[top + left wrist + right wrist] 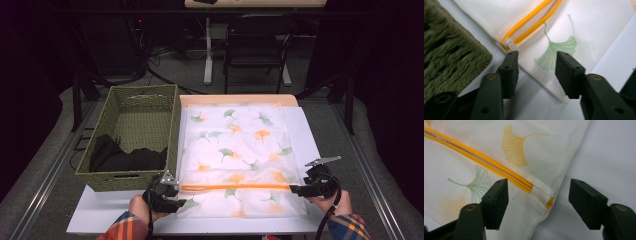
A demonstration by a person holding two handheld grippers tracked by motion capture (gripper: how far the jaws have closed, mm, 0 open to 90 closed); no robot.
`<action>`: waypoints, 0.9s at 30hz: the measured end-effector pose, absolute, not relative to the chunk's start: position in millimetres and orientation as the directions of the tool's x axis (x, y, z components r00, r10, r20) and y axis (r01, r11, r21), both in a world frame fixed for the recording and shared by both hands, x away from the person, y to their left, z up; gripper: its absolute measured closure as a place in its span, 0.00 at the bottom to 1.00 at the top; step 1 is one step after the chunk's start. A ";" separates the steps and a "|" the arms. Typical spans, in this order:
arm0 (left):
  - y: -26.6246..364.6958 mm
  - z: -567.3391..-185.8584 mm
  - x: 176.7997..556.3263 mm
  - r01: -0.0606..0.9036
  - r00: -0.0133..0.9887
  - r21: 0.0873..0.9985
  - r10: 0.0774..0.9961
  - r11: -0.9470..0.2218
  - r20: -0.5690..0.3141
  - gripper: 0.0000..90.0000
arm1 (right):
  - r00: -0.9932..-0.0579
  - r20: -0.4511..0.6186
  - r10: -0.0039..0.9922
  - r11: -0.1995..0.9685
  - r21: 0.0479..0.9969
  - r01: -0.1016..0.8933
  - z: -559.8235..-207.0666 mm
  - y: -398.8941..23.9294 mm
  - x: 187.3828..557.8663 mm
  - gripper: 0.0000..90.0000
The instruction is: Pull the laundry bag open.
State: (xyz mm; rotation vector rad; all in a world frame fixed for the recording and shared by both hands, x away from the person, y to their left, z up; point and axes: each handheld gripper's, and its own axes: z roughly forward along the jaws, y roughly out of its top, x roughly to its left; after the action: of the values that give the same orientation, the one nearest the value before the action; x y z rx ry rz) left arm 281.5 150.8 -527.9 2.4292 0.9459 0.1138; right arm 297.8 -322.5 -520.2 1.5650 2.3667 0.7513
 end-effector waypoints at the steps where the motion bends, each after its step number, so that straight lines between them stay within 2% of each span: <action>1: 152.5 -526.8 281.2 0.598 0.758 0.496 0.646 -0.630 -0.094 0.50 | -0.419 0.102 0.902 0.311 0.519 0.796 -519.3 -322.3 297.6 0.30; 5: 162.8 -522.5 277.1 0.598 0.760 0.493 0.641 -0.632 -0.101 0.35 | -0.436 0.085 0.896 0.331 0.529 0.782 -516.0 -320.3 297.0 0.18; 10: 175.6 -515.7 273.7 0.589 0.765 0.499 0.638 -0.635 -0.092 0.21 | -0.467 0.080 0.881 0.356 0.538 0.764 -513.5 -313.3 296.3 0.12; 18: 203.6 -510.6 266.6 0.623 0.722 0.507 0.687 -0.595 -0.082 0.15 | -0.511 0.086 0.855 0.392 0.538 0.746 -511.8 -303.2 299.3 0.00; 22: 218.6 -508.1 263.3 0.628 0.704 0.546 0.704 -0.554 -0.096 0.14 | -0.526 0.090 0.846 0.401 0.543 0.738 -510.2 -298.6 299.8 0.00; 27: 226.7 -508.2 263.9 0.638 0.688 0.545 0.720 -0.545 -0.085 0.11 | -0.554 0.087 0.828 0.419 0.561 0.714 -505.5 -291.0 299.0 0.00</action>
State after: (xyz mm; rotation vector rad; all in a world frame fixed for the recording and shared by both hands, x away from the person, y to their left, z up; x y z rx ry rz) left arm 263.9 226.7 -508.2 2.3504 1.0404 0.1998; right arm 299.0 -291.0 -505.5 1.3618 2.4687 0.8247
